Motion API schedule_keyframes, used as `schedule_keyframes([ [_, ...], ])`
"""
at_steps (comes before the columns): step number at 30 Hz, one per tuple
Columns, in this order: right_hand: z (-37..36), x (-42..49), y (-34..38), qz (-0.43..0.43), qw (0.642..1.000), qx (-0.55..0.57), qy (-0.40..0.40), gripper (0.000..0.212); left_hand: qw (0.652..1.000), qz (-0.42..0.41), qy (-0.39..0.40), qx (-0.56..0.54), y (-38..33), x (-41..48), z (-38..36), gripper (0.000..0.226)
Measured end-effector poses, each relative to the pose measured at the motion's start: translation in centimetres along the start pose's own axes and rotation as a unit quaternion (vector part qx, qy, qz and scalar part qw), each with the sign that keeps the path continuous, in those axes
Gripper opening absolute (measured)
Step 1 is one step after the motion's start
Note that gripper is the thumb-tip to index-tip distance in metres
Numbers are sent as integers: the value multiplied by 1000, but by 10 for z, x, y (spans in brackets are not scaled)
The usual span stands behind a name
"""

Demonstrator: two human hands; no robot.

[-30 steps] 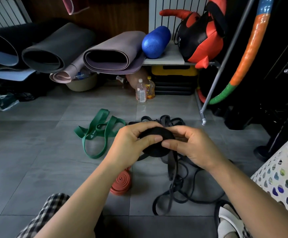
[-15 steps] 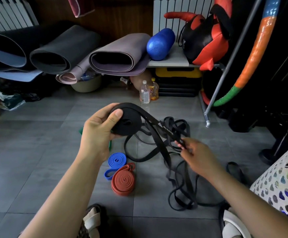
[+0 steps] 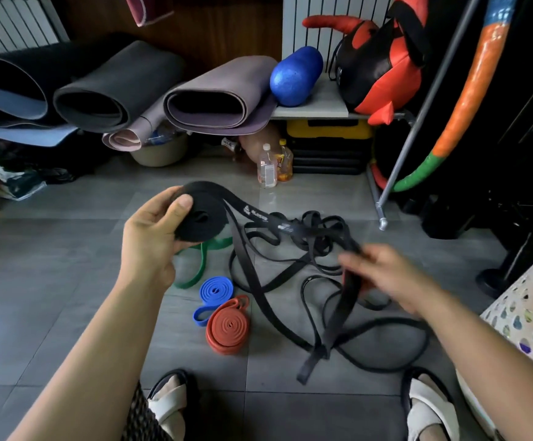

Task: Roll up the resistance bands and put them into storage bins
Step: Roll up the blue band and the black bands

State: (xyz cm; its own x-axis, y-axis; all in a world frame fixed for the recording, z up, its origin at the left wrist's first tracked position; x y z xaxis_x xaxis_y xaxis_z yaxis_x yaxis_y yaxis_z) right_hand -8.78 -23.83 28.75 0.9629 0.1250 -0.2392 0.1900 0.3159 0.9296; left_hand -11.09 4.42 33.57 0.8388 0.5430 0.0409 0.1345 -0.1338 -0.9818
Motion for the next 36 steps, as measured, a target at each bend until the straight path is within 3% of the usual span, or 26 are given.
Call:
schedule_keyframes([
  [1,8,-1,15,17,993,114,-38,10,1000,-5,5,15,2,-1,-2,16],
  [3,25,-3,36,56,970,218,-88,14,1000,2,13,25,8,-5,-5,16],
  [8,7,-5,40,30,971,222,-87,10,998,10,47,36,13,-12,-12,16],
  [12,25,2,63,97,920,340,-166,14,997,18,62,49,18,-14,-18,19],
  [15,23,5,46,51,952,245,-179,13,995,25,66,67,21,-16,-21,18],
  [19,4,10,32,-4,993,88,-76,13,993,8,74,86,19,-13,-19,20],
  [23,3,5,18,-74,993,-85,39,16,988,-9,100,114,17,-15,-19,26],
  [26,1,5,-1,-106,930,-333,112,17,985,-14,132,111,15,-18,-20,27],
  [28,1,6,-9,-82,849,-517,74,16,984,-12,149,100,13,-21,-21,28],
  [29,0,5,-10,-64,826,-558,43,31,982,-11,161,97,12,-23,-23,29],
  [30,-4,5,-10,-36,830,-556,20,55,980,-10,175,96,11,-25,-25,29],
  [32,-17,1,5,72,912,-405,8,81,974,-2,205,96,12,-31,-31,29],
  [34,-33,-12,31,180,962,-201,40,73,967,1,235,102,14,-36,-38,30],
  [36,-43,-17,40,219,970,-80,68,51,956,-12,268,119,15,-42,-45,31],
])
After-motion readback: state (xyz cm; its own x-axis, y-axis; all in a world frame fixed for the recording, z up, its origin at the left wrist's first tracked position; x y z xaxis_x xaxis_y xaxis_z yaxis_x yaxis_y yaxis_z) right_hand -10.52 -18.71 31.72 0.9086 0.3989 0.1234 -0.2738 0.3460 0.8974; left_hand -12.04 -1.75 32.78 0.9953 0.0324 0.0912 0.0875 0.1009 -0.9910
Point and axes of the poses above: each hand's wrist, its own x-axis towards the middle knuckle, its own z-axis out of the back of the hand, y = z × x, the point moved 3 cm from there along x, towards the middle knuckle, and after that the axes turned 7 degrees about -y, right-handed, at the moved point
